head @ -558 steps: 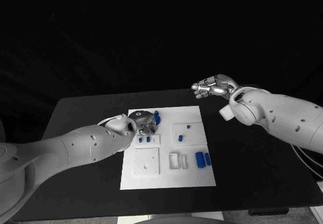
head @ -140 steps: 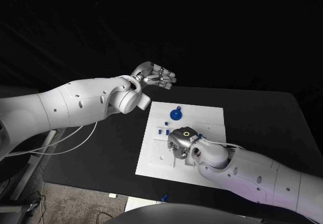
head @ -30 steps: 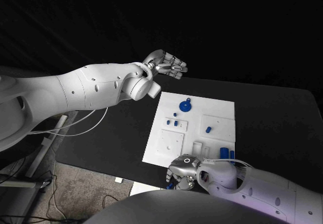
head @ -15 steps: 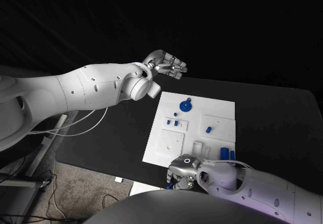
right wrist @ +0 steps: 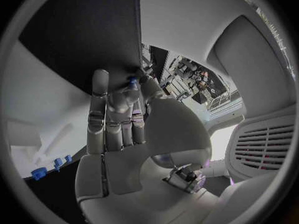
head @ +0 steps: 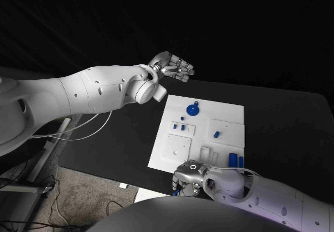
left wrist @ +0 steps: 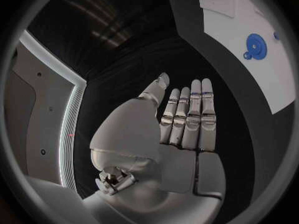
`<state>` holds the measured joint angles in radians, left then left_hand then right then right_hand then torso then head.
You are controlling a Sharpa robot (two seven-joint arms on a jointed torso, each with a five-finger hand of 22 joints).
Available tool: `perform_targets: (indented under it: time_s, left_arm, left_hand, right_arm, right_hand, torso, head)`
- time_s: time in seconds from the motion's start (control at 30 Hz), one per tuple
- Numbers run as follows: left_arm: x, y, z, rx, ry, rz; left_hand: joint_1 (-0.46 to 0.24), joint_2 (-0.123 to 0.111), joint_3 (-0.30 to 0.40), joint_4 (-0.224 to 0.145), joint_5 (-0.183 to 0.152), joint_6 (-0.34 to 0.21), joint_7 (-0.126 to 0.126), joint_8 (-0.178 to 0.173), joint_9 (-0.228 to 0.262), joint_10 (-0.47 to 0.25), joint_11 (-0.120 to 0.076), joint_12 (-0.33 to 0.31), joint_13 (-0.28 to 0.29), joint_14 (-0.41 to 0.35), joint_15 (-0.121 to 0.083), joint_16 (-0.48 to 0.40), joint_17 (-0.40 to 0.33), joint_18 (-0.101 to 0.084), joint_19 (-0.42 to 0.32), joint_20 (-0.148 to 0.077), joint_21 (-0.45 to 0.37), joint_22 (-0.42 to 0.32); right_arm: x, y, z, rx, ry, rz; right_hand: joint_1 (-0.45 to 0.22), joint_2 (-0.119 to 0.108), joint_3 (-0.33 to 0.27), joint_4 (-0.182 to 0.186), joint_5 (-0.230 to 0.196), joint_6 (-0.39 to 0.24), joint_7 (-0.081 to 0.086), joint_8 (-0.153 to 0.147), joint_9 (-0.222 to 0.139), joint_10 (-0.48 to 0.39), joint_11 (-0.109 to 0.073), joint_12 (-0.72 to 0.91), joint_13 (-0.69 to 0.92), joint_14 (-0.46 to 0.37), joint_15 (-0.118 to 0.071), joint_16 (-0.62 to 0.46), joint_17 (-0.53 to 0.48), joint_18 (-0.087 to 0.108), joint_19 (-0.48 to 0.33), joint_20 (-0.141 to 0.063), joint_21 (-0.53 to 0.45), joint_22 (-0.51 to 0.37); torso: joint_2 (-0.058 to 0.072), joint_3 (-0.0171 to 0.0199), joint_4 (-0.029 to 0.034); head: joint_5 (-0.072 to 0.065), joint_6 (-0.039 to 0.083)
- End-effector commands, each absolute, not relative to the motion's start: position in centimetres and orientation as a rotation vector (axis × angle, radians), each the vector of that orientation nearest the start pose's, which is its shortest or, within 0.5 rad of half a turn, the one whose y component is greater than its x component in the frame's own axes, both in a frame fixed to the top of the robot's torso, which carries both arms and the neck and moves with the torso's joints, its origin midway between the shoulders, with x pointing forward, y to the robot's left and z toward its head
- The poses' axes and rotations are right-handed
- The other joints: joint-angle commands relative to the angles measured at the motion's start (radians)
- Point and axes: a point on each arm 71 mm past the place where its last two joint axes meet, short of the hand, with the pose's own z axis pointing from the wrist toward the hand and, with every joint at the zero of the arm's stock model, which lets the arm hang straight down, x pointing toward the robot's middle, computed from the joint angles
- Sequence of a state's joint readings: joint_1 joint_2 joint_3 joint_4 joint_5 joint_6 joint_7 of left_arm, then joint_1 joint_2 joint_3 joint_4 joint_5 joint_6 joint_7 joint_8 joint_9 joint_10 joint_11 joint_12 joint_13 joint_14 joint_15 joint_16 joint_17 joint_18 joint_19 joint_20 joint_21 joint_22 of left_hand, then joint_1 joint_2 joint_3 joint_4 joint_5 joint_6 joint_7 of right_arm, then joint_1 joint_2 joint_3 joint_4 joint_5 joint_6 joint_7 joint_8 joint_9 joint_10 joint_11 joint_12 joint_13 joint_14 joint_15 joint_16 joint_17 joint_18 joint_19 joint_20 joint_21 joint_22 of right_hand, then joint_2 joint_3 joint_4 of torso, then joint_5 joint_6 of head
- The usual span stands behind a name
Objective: Assemble the parts on the task board
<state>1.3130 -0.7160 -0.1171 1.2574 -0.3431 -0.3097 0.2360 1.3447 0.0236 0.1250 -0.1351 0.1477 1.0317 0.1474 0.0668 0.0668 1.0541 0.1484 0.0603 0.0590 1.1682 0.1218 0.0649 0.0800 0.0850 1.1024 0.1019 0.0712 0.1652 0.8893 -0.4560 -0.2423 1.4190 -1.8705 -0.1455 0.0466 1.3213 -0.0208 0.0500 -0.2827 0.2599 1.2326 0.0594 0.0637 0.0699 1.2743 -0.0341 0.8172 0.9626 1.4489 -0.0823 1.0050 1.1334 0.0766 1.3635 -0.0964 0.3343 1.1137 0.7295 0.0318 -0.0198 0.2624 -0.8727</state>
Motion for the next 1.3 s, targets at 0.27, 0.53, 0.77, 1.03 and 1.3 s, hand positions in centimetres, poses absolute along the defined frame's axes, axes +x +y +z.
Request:
perform_targets:
  time_s: [0.27,0.53,0.77,1.03,1.3]
  left_arm:
    - [54.6,22.0,-16.5,-0.764,1.558,-1.230]
    - [54.5,22.1,-16.5,-0.766,1.560,-1.229]
    - [54.5,22.2,-16.5,-0.767,1.560,-1.227]
    - [54.5,22.2,-16.5,-0.768,1.561,-1.226]
    - [54.5,22.2,-16.5,-0.768,1.562,-1.226]
  left_hand:
    - [-0.002,-0.001,0.000,0.004,-0.005,-0.007,0.001,-0.003,0.000,-0.004,-0.001,0.000,0.000,-0.006,-0.002,-0.004,0.002,0.006,0.004,0.001,0.003,-0.001]
    - [-0.002,-0.001,0.000,0.004,-0.005,-0.007,0.001,-0.003,0.000,-0.004,-0.001,0.000,0.000,-0.006,-0.002,-0.004,0.002,0.006,0.004,0.001,0.003,-0.001]
    - [-0.001,-0.001,0.000,0.005,-0.005,-0.006,0.001,-0.003,0.000,-0.004,-0.001,0.000,0.000,-0.006,-0.002,-0.004,0.002,0.006,0.005,0.001,0.004,-0.009]
    - [-0.001,-0.001,0.000,0.005,-0.005,-0.006,0.001,-0.003,0.000,-0.004,-0.001,0.000,0.000,-0.006,-0.002,-0.004,0.002,0.006,0.005,0.001,0.004,-0.009]
    - [-0.001,-0.001,0.000,0.005,-0.005,-0.006,0.001,-0.003,0.000,-0.004,-0.001,0.000,0.000,-0.006,-0.002,-0.004,0.002,0.006,0.005,0.001,0.004,-0.009]
  right_arm:
    - [32.4,-2.6,-38.2,-0.961,1.923,0.946]
    - [32.7,-2.7,-38.2,-0.940,1.910,0.915]
    - [33.0,-2.9,-38.3,-0.929,1.913,0.893]
    - [33.5,-3.2,-38.2,-0.884,1.878,0.864]
    - [34.0,-3.4,-38.0,-0.841,1.843,0.824]
  right_hand:
    - [-0.006,0.015,-0.013,0.003,-0.001,-0.003,0.001,-0.001,-0.002,0.004,0.002,-0.004,-0.004,0.005,-0.002,0.003,0.001,0.008,0.004,0.003,-0.009,0.004]
    - [0.014,0.049,0.019,0.006,-0.076,-0.009,0.005,-0.002,-0.004,0.002,0.004,-0.005,-0.005,0.006,0.001,0.000,-0.001,0.015,0.006,0.007,-0.013,0.009]
    - [0.001,0.051,0.076,0.024,-0.097,-0.012,0.006,-0.002,-0.005,-0.001,0.004,-0.007,-0.008,0.006,0.003,-0.002,-0.004,0.021,0.004,0.013,-0.018,0.020]
    - [-0.001,0.034,0.085,0.047,-0.074,-0.014,0.005,-0.001,-0.005,0.001,0.003,-0.005,-0.010,0.007,0.002,0.000,-0.004,0.022,0.011,0.014,-0.024,0.022]
    - [0.000,0.012,0.100,0.075,-0.045,-0.016,0.005,-0.001,-0.005,0.002,0.002,-0.008,-0.014,0.008,0.002,0.004,-0.003,0.026,0.015,0.018,-0.032,0.025]
  torso:
    - [0.000,-0.0006,-0.0012]
    - [0.000,-0.0003,-0.0002]
    - [0.000,-0.0006,-0.0008]
    - [0.001,-0.0002,-0.0005]
    - [0.001,-0.0006,-0.0005]
  head:
    - [0.002,0.000]
    - [0.004,0.000]
    - [0.006,0.000]
    - [0.005,0.000]
    - [0.005,0.000]
